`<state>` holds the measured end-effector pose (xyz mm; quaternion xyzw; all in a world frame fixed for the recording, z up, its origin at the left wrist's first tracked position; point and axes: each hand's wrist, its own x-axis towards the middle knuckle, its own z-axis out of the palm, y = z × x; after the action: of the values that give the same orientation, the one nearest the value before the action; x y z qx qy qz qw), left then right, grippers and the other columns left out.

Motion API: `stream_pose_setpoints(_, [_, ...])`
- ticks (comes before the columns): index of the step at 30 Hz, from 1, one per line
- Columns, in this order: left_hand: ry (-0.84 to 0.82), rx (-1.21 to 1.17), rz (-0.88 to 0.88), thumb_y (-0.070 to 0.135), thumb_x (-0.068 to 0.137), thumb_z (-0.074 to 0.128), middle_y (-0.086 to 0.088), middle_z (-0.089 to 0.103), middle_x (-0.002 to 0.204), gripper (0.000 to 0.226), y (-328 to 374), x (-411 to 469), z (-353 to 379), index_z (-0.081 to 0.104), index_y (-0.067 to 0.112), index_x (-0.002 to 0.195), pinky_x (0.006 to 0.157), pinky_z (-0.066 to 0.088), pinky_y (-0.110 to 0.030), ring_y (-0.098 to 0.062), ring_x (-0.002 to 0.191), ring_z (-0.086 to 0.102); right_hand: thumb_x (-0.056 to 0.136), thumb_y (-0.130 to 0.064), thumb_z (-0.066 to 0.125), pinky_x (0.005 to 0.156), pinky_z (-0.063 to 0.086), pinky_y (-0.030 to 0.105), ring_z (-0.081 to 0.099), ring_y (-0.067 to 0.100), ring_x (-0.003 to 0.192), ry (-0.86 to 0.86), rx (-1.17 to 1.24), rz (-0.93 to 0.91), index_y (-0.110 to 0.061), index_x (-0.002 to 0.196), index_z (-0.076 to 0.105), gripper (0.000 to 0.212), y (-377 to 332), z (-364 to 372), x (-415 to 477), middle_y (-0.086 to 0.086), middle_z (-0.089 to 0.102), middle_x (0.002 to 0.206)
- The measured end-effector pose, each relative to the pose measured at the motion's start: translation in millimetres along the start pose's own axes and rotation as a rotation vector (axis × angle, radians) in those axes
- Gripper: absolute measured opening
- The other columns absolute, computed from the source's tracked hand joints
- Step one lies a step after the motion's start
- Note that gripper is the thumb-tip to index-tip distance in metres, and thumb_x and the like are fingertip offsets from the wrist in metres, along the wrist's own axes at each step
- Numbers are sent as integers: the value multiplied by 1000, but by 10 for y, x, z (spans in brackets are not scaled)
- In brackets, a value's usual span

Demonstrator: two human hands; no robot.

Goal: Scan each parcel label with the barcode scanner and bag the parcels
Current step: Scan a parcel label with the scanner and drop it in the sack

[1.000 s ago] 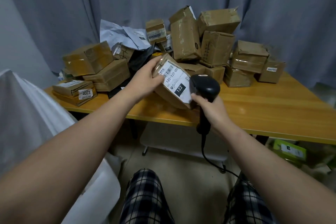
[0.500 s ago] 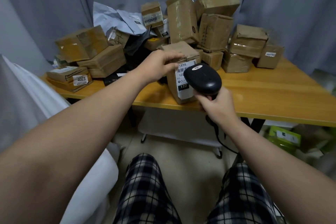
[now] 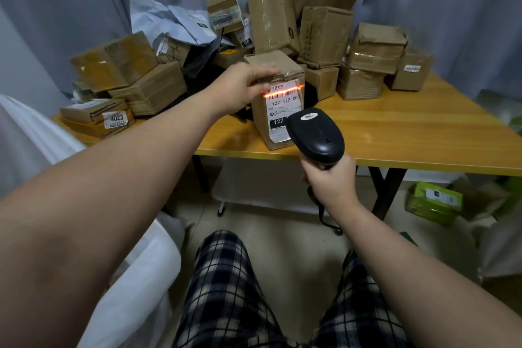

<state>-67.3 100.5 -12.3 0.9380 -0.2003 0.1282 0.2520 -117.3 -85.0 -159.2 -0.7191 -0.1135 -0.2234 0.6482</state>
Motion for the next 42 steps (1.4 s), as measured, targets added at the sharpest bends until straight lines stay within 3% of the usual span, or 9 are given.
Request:
stream_pose_setpoints(8, [6, -13, 3, 9, 96, 55, 0, 46, 147, 44, -44, -2, 2, 49, 16, 139, 116, 28, -35, -15, 138, 37, 68, -45, 67, 63, 55, 29, 67, 20, 66, 8, -17, -60, -1, 88, 68, 48, 73, -6, -22, -1, 64, 67])
stream_pose_setpoints(14, [38, -48, -5, 9, 95, 56, -1, 52, 142, 42, -80, -25, 8, 53, 16, 136, 109, 33, -25, -13, 132, 44, 72, -32, 70, 63, 52, 25, 67, 20, 67, 13, -47, -75, -7, 88, 66, 30, 98, -7, -17, -5, 63, 67])
stream_pose_setpoints(19, [92, -122, -25, 9, 94, 59, 1, 58, 129, 30, -101, -31, 16, 60, 13, 123, 99, 40, -23, -7, 119, 50, 73, -28, 71, 62, 51, 21, 66, 17, 66, 10, -52, -95, -8, 88, 66, 26, 89, 7, -29, -7, 63, 66])
stream_pose_setpoints(27, [133, -189, -28, 6, 92, 60, 1, 55, 132, 19, -135, -54, 35, 56, 13, 109, 91, 39, -10, -3, 119, 47, 70, -38, 69, 62, 51, 24, 67, 21, 66, 25, -64, -88, -3, 88, 67, 39, 113, 11, -9, 0, 64, 66])
stream_pose_setpoints(31, [184, -228, -43, 6, 91, 61, -5, 55, 137, 14, -167, -77, 77, 52, 15, 96, 97, 45, -22, -13, 129, 48, 67, -42, 68, 63, 54, 28, 67, 23, 66, 27, -38, -80, 0, 85, 68, 46, 158, -11, -45, 4, 66, 66])
stream_pose_setpoints(35, [226, -240, -53, 7, 90, 63, -6, 58, 133, 12, -232, -98, 105, 54, 12, 96, 101, 48, -37, -15, 125, 52, 66, -45, 68, 64, 51, 24, 66, 21, 65, 43, -22, -50, 2, 84, 68, 50, 200, -39, -119, 2, 65, 66])
stream_pose_setpoints(42, [328, -280, -63, 9, 90, 64, -5, 63, 126, 5, -238, -135, 168, 61, 10, 93, 100, 49, -40, -14, 120, 56, 65, -45, 68, 68, 56, 31, 69, 26, 70, 75, -27, -20, -8, 87, 68, 44, 155, -71, -155, 5, 67, 69])
